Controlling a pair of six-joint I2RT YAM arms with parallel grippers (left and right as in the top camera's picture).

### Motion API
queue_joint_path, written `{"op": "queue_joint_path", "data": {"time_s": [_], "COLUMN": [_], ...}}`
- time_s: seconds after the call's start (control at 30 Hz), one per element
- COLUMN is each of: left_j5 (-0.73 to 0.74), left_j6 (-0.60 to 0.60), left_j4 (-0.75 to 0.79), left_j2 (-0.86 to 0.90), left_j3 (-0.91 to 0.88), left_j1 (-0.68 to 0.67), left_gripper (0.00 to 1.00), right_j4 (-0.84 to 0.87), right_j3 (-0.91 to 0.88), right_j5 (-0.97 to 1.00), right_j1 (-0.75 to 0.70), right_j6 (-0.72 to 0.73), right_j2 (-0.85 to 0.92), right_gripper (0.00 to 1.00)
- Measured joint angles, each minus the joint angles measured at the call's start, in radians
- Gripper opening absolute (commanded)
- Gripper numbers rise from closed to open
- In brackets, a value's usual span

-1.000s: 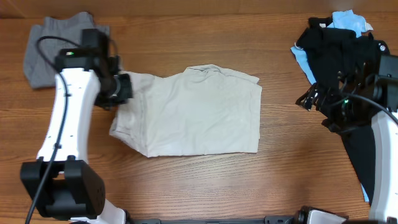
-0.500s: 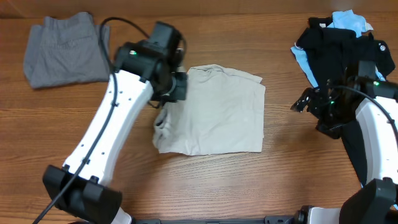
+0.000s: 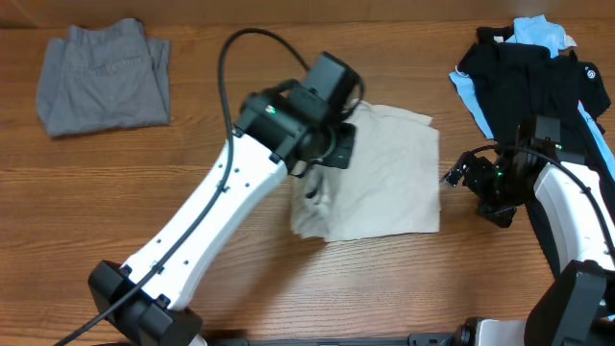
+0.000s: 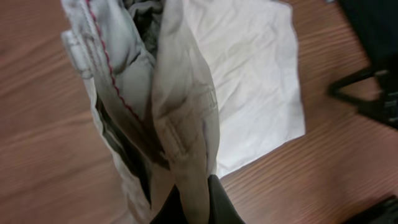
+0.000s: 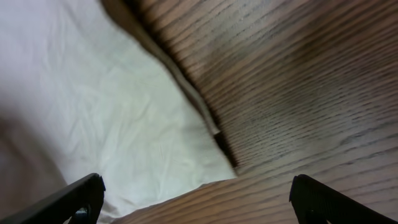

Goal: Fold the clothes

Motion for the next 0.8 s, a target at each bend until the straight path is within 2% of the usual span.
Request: {"op": "queue_joint_path", "data": {"time_s": [0.17,0.43,0.63,0.8], "left_j5": [-0.002,-0.001,-0.097,-0.158], "left_j6": [-0.004,-0.011,-0.039,-0.049], "left_j4": [0.100,0.146,0.014,-0.144], "left_j2": [0.021,0.146,0.148,0.090], "left_j3": [0.001,0.002,0.012,0.014], "left_j1": [-0.041,-0.044,-0.025,0.096], "left_gripper": [0.04,0.04,0.04,0.04], "right_j4": [-0.009,-0.005,-0.009,-0.008], "right_j3": [-0.007,-0.007,-0.007,-0.007], "right_j5": [-0.011,-0.018,0.005,0.009], "right_j1": [0.000,0.000,0.000,0.000], "right_j6": [0.001,0.020,0.026,0.026], "right_j2": [0.008,0.008,0.008,0.008], "right_gripper": [1.00,1.00,1.00,1.00]}}
